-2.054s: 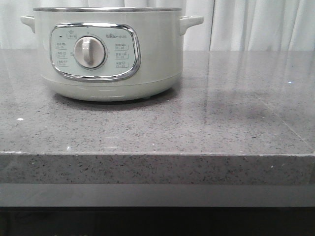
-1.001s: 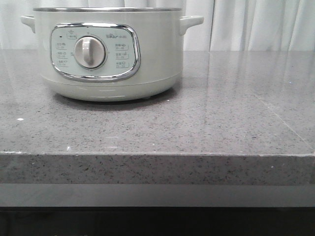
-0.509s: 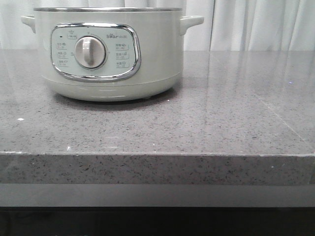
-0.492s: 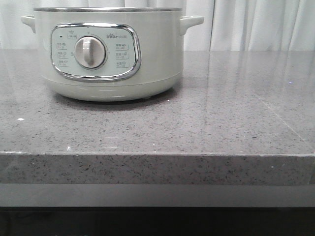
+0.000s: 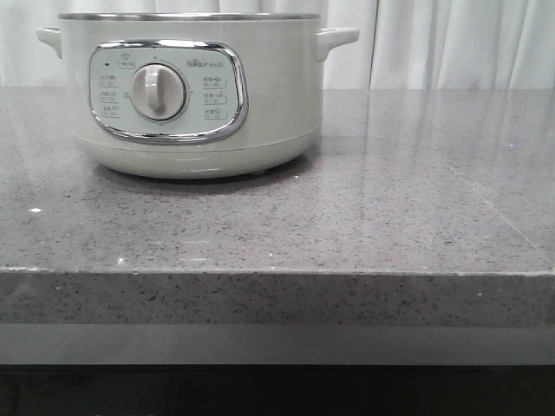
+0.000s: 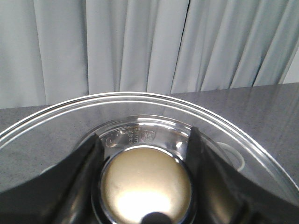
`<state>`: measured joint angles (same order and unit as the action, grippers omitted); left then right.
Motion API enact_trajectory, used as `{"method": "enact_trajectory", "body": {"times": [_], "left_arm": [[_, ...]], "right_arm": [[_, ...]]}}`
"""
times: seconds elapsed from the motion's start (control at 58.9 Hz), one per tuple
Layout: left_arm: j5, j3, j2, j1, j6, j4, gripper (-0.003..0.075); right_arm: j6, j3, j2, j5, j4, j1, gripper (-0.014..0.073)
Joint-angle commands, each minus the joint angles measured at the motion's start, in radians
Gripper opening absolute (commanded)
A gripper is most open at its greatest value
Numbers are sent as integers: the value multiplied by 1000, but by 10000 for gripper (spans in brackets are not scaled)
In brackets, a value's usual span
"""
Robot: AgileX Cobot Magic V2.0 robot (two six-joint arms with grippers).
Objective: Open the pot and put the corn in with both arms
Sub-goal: 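Lower the glass lid back onto the pot with the left gripper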
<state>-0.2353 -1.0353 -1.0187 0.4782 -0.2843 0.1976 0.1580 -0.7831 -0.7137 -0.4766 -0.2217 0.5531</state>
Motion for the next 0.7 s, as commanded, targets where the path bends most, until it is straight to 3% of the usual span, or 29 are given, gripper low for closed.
{"method": "enact_trajectory", "body": {"times": [0.0, 0.407, 0.679], "left_arm": [[158, -114, -70, 0, -6, 5, 282], [113, -404, -416, 2, -6, -9, 282], [129, -443, -506, 2, -6, -35, 282]], "right_arm": [[6, -24, 2, 71, 1, 0, 561], [6, -24, 2, 71, 1, 0, 561], [6, -24, 2, 71, 1, 0, 561]]}}
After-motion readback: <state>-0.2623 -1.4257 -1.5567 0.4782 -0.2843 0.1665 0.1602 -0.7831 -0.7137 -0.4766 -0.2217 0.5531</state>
